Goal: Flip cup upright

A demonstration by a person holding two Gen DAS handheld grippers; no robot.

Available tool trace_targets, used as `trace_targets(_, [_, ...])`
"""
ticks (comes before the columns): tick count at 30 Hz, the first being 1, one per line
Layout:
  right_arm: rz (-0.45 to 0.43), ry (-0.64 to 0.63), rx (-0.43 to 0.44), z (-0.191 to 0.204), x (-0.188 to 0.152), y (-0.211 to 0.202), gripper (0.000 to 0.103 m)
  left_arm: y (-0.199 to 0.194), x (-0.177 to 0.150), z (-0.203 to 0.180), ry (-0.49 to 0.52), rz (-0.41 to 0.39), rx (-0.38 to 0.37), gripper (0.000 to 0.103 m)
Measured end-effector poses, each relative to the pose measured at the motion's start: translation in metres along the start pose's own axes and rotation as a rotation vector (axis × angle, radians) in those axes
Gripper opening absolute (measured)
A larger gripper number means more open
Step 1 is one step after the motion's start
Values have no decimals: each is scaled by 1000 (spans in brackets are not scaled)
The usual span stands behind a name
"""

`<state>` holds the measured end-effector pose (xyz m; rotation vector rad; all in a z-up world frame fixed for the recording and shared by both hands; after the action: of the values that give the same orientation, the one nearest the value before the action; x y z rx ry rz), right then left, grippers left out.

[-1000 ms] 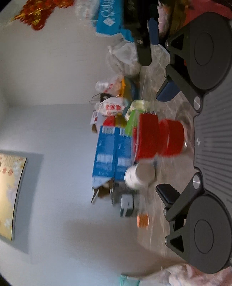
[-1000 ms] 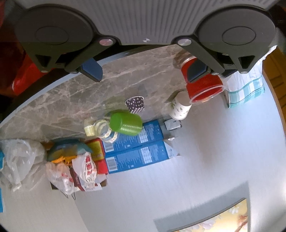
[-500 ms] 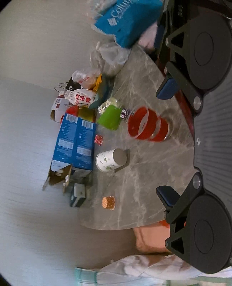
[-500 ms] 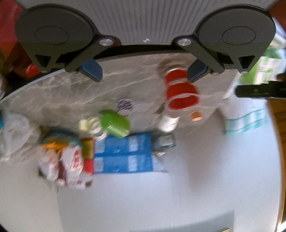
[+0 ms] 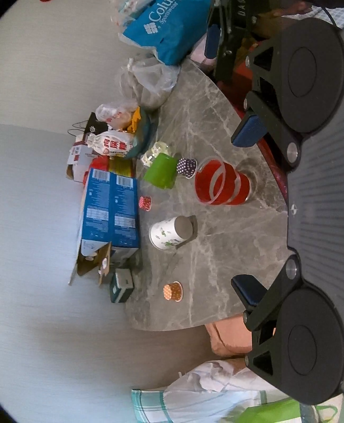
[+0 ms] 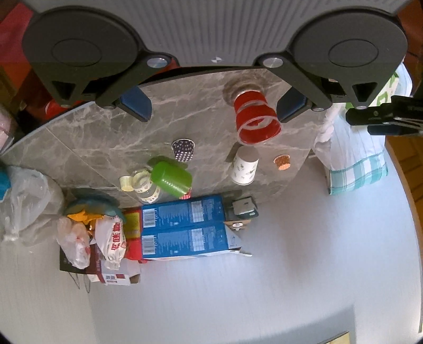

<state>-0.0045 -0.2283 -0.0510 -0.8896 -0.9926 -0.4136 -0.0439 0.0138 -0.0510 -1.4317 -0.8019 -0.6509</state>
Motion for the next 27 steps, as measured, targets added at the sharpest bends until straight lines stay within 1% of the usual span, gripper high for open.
trace_targets(3, [15,-26,-11,2,0,5,102,1,3,-1,7,0,5,103])
trace_targets(6, [13,-33,-8,5,1,7,102,4,5,-5,24,5,-2,103])
trace_targets(10, [10,-43,-7,6,2,9,102,7,9,-7,18,4,-13,103])
trace_targets(27, [20,-9,0,0,1,13,102,9,8,-6,8,14,-10,103])
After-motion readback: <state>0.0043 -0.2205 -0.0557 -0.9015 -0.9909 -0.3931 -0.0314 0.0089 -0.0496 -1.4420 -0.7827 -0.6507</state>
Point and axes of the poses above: each gripper's, at about its wrist camera, not at the fingertips, and y roughly the way its jaws point, z to its left, x to its top, the point moved 9 cm from there along y, roughly the way its jaws point, and after that the axes turned 9 degrees about x, right-handed, at the moved point
